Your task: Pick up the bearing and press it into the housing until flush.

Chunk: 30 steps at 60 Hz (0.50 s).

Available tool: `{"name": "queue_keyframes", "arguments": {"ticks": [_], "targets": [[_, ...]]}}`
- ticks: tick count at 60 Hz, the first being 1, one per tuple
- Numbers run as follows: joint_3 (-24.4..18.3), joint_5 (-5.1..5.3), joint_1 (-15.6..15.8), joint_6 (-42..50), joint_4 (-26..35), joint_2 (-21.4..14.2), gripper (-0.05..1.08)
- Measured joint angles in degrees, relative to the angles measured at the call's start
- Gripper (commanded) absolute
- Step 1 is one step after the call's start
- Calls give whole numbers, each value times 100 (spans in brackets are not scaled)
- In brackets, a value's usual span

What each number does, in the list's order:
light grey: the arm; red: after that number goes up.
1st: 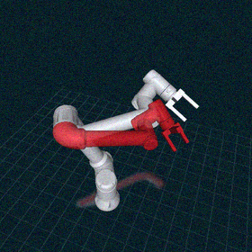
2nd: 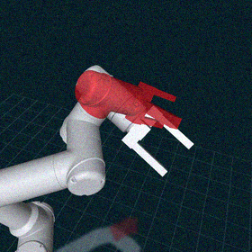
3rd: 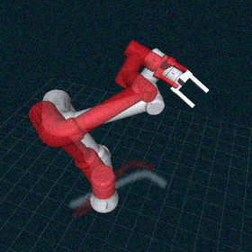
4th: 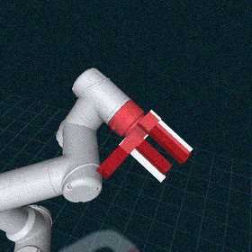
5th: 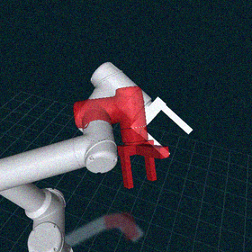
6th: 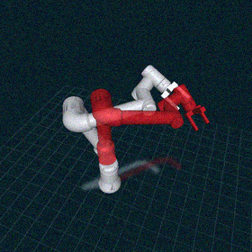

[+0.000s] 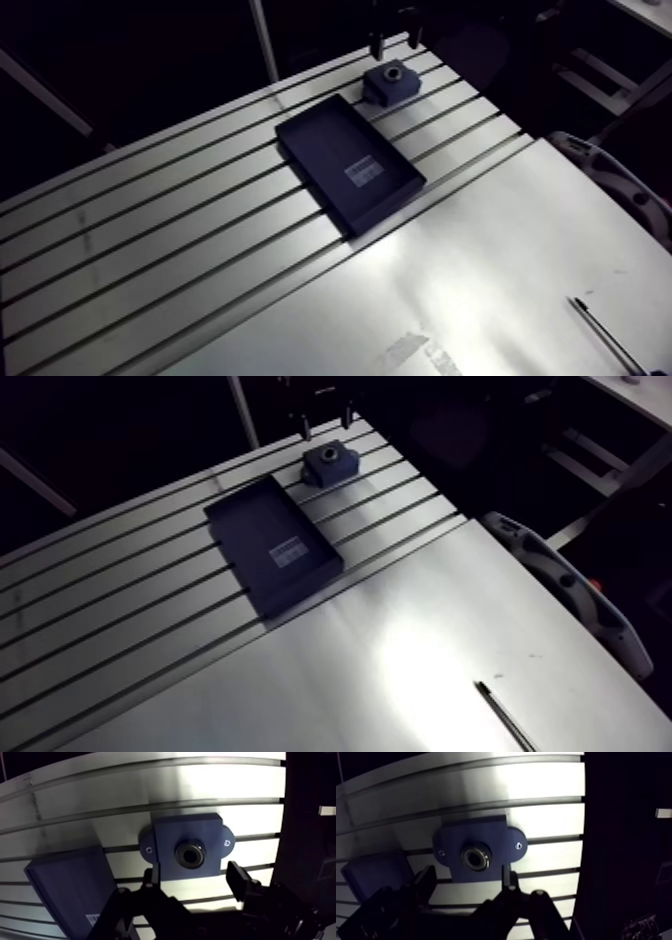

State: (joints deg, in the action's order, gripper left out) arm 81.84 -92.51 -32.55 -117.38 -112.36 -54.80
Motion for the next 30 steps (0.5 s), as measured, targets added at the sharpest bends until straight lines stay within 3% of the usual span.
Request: {"name": "queue_keyframes", "arguments": {"ticks": [3, 4, 5, 8, 30], "targets": [[-26, 4, 1, 3, 44, -19, 82], [-34, 5, 1, 3, 58, -25, 82], [-41, 6, 1, 4, 70, -30, 94], [-56, 9, 2, 7, 100, -39, 103], [-32, 17, 1, 17, 171, -56, 108]]}}
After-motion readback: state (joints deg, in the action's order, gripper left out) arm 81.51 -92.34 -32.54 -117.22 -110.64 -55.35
